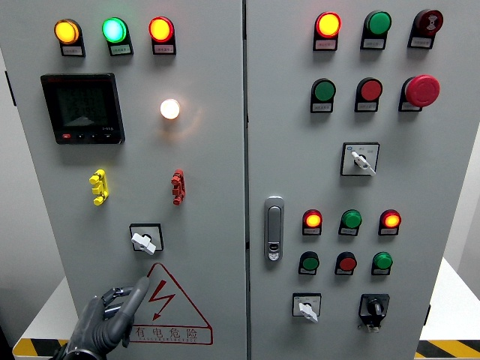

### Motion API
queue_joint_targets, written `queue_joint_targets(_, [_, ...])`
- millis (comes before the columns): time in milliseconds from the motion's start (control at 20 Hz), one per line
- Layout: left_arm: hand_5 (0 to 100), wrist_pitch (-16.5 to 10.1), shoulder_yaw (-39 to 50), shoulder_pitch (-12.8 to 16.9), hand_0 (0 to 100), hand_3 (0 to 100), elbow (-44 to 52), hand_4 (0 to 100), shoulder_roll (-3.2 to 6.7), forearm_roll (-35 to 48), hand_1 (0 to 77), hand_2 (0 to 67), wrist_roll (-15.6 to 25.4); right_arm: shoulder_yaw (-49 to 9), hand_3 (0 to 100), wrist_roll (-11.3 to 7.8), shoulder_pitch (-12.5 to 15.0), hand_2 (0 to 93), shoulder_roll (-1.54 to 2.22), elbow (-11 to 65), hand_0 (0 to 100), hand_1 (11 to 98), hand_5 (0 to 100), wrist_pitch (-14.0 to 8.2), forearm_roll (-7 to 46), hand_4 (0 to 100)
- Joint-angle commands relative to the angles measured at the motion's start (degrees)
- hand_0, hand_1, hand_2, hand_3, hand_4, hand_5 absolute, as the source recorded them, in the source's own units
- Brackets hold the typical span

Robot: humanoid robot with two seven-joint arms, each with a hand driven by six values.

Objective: Turn on light switch 1

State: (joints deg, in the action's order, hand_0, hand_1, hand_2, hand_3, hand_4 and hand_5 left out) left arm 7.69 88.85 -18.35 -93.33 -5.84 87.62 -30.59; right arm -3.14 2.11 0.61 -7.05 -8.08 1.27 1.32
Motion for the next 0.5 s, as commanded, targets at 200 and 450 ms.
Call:
queue_joint_targets(200, [88, 0.0, -5.2, 12.5, 0, 71, 3.7, 92, 2.06, -7.1, 37.4, 28.8, 8.5, 0.0, 20, 0.00, 0.0, 0.0, 0.02, 0.0, 0, 19.8, 11, 0.0, 0.0, 19])
queue_joint_targets(450, [80, 0.0, -10.9, 17.2, 0, 57, 20.6, 80, 5.22, -14.8, 30.8, 26.0, 24.2, 0.0, 20, 0.00, 0.0, 0.0, -0.07, 0.1, 0, 19.8, 11, 0.0, 0.0, 19])
